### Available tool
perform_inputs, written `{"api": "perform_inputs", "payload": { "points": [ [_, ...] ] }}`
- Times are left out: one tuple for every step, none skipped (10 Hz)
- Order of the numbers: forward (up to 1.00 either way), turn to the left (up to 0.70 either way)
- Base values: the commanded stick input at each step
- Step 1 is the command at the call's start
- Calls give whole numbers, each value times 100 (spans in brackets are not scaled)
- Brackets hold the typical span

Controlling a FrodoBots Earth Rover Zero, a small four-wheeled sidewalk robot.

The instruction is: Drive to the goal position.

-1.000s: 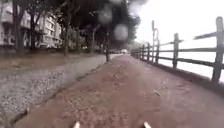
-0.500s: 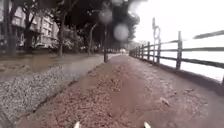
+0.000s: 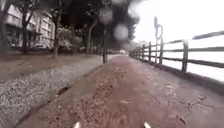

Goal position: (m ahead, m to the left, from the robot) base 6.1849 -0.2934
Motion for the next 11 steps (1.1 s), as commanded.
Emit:
{"api": "perform_inputs", "payload": {
  "points": [
    [70,-3],
    [70,-24],
    [70,-27],
    [70,-27],
    [70,-27],
    [70,0],
    [70,0],
    [70,0],
    [70,0],
    [70,0],
    [70,0]
  ]
}}
